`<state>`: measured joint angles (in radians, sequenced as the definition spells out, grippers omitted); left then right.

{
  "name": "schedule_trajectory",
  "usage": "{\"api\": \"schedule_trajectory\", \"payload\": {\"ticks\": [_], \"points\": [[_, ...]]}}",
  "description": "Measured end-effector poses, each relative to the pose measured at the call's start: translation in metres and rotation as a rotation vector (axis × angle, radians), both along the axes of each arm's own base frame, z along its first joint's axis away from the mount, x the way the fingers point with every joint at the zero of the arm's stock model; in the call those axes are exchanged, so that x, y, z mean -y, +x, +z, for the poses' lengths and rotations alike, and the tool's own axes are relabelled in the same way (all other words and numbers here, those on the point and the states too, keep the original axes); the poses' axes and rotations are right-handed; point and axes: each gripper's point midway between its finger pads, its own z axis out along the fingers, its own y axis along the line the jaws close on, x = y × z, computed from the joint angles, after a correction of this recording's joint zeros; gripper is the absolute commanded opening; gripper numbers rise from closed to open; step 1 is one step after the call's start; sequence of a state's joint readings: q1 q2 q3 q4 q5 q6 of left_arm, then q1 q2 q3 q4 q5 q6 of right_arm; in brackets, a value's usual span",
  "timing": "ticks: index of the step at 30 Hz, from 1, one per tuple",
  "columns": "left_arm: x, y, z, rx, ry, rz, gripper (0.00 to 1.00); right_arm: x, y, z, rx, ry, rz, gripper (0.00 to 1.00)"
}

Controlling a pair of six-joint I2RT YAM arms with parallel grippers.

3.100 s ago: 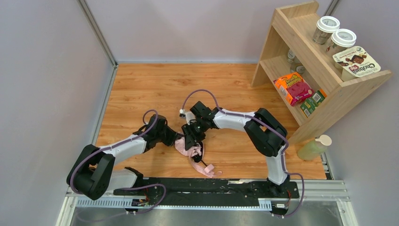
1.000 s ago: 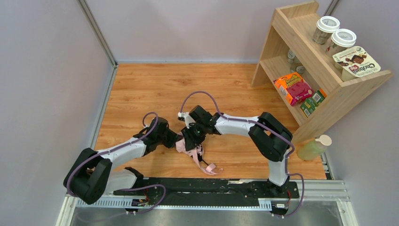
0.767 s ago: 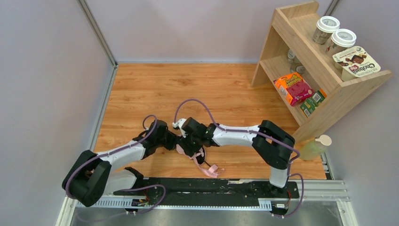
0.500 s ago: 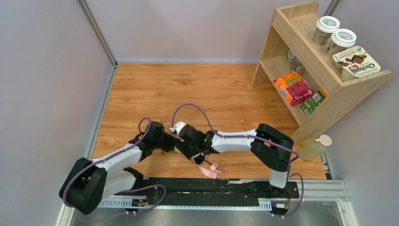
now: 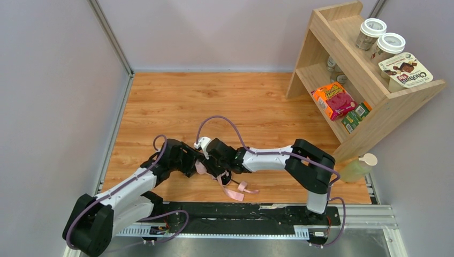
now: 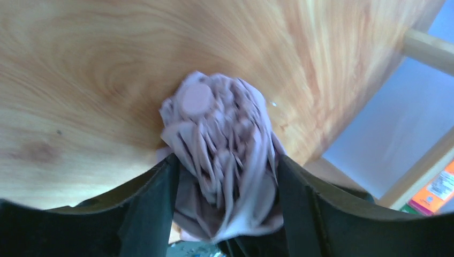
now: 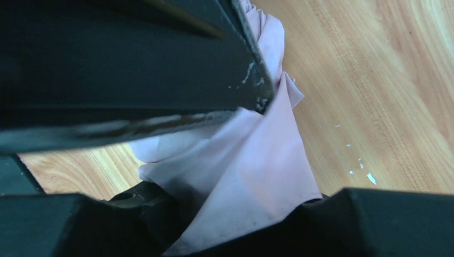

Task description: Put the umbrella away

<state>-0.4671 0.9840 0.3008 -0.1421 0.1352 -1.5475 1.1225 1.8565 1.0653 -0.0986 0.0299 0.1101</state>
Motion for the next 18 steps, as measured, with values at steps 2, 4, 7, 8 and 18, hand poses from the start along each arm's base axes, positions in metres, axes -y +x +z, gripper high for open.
{"api": "schedule_trajectory", "payload": {"ticks": [2,4,7,8,18], "points": [[0.000,-0.001,0.011,0.036,0.016,-0.036,0.75,0.001,0.001,0.003,-0.036,0.026,0.012,0.00],[0.001,0.002,0.025,0.085,0.025,-0.064,0.75,0.004,0.004,0.004,-0.078,0.043,0.015,0.00],[0.005,0.005,0.042,0.141,0.031,-0.110,0.75,0.013,0.005,0.007,-0.151,0.060,0.011,0.00],[0.006,0.006,0.045,0.145,0.034,-0.123,0.75,0.016,0.005,0.008,-0.181,0.065,0.007,0.00],[0.012,0.001,0.050,0.138,0.048,-0.196,0.77,0.023,0.002,0.048,-0.403,0.191,-0.031,0.00]]}}
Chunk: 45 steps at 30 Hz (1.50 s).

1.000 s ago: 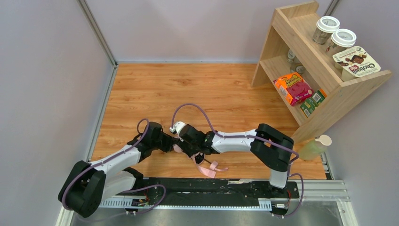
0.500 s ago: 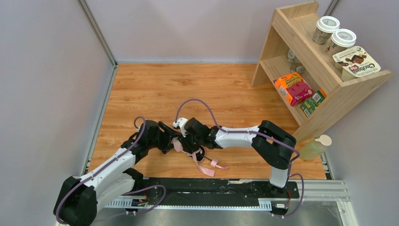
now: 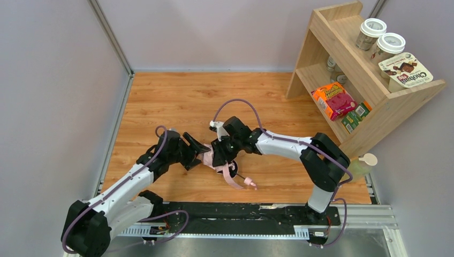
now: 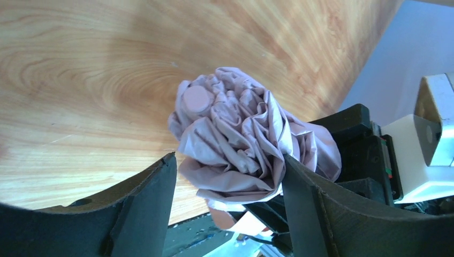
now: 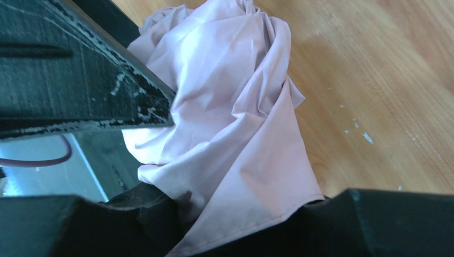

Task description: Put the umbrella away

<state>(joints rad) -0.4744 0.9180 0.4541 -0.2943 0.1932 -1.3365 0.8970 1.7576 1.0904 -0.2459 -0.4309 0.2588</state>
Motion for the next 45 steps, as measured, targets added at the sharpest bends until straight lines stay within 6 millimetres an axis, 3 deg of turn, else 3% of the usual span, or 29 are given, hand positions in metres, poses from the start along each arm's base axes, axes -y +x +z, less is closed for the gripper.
{"api": "schedule_trajectory", "payload": {"ticks": [5,13,22,27,36,40,41,45], "points": [[0.007,0.010,0.014,0.051,-0.033,-0.002,0.77,-0.009,-0.001,0.017,-0.053,0.053,-0.011,0.00],[0.011,0.019,0.028,0.109,-0.052,-0.015,0.77,-0.007,0.004,0.032,-0.118,0.091,-0.079,0.00],[0.018,0.028,0.073,0.259,-0.117,-0.033,0.78,-0.004,0.015,0.084,-0.157,0.232,-0.133,0.00],[0.023,0.040,0.081,0.309,-0.138,-0.027,0.78,-0.016,0.017,0.110,-0.215,0.337,-0.154,0.00],[0.032,0.054,0.093,0.388,-0.176,-0.046,0.77,-0.020,0.024,0.128,-0.263,0.409,-0.183,0.00],[0.033,0.057,0.102,0.440,-0.179,-0.058,0.59,-0.021,0.023,0.136,-0.251,0.437,-0.159,0.00],[0.034,0.058,0.103,0.446,-0.180,-0.059,0.46,-0.021,0.022,0.137,-0.246,0.440,-0.154,0.00],[0.036,0.060,0.112,0.508,-0.194,-0.076,0.12,-0.017,0.020,0.140,-0.202,0.432,-0.124,0.00]]}}
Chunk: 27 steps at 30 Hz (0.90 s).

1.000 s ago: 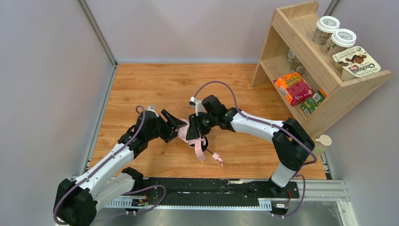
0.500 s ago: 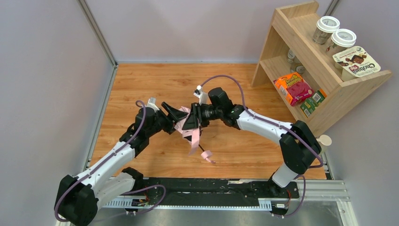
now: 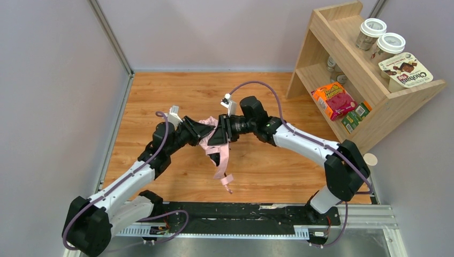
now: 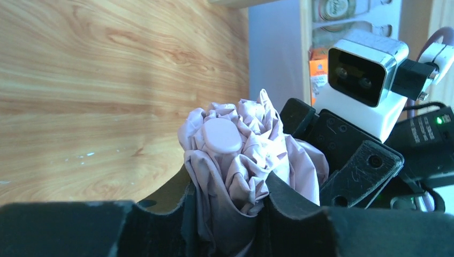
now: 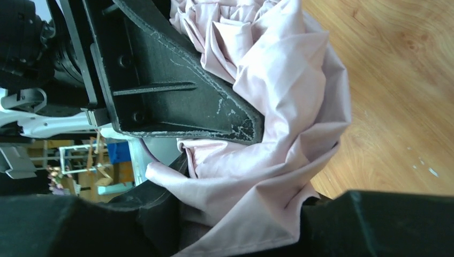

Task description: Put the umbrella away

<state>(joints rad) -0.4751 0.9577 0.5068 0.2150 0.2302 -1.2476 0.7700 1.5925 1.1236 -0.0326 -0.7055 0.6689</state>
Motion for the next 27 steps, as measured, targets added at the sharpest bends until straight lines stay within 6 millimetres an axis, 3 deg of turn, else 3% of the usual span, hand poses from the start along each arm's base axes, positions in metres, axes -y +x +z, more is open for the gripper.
{"api": "schedule_trajectory", "payload": {"ticks": [1,2,5,10,20,27], "points": [[0.002,-0.001,0.002,0.014,-0.007,-0.010,0.03,0.002,-0.001,0.001,0.012,-0.014,0.006,0.06],[0.004,-0.002,0.005,0.025,-0.013,-0.017,0.00,0.004,-0.001,0.002,0.023,-0.026,0.008,0.14],[0.007,-0.002,0.017,0.086,-0.029,-0.038,0.00,0.010,0.001,0.013,0.084,-0.078,-0.002,0.46],[0.009,-0.002,0.037,0.214,-0.064,-0.042,0.00,0.014,-0.007,0.030,0.146,-0.128,-0.011,0.72],[0.009,0.000,0.088,0.479,-0.107,-0.009,0.00,0.037,-0.028,0.083,0.190,-0.058,-0.087,0.86],[0.000,0.017,0.125,0.613,-0.174,0.098,0.00,0.056,-0.048,0.126,0.204,0.104,-0.152,0.88]]}}
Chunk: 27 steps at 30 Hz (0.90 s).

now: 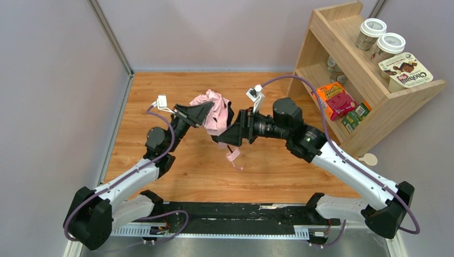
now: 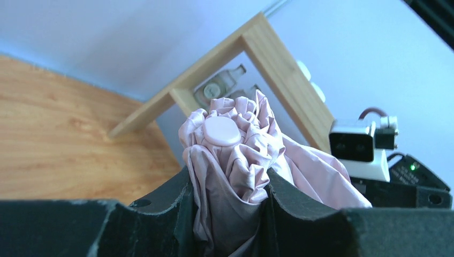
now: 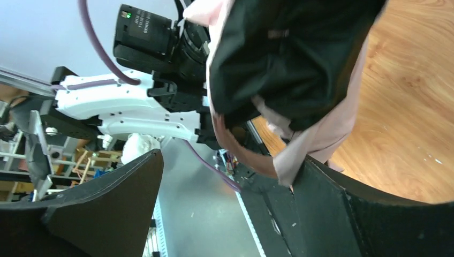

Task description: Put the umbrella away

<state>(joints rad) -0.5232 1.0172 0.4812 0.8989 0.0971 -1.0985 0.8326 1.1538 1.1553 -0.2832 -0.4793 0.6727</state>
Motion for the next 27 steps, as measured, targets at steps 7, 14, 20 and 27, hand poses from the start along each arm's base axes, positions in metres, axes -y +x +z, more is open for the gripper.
{"api": "schedule_trajectory", "payload": {"ticks": [7,14,20,27], "points": [[-0.019,0.022,0.041,0.074,-0.098,0.130,0.00,-0.007,-0.009,0.026,0.019,0.082,0.021,0.87],[-0.033,0.026,0.061,0.111,-0.190,0.181,0.00,-0.008,-0.013,0.027,0.081,0.090,0.041,0.87],[-0.039,0.023,0.072,0.136,-0.239,0.191,0.00,-0.020,0.006,0.026,0.163,0.065,0.040,0.72],[-0.050,0.009,0.095,0.195,-0.304,0.194,0.00,-0.025,0.028,0.031,0.236,0.038,0.047,0.00]]}}
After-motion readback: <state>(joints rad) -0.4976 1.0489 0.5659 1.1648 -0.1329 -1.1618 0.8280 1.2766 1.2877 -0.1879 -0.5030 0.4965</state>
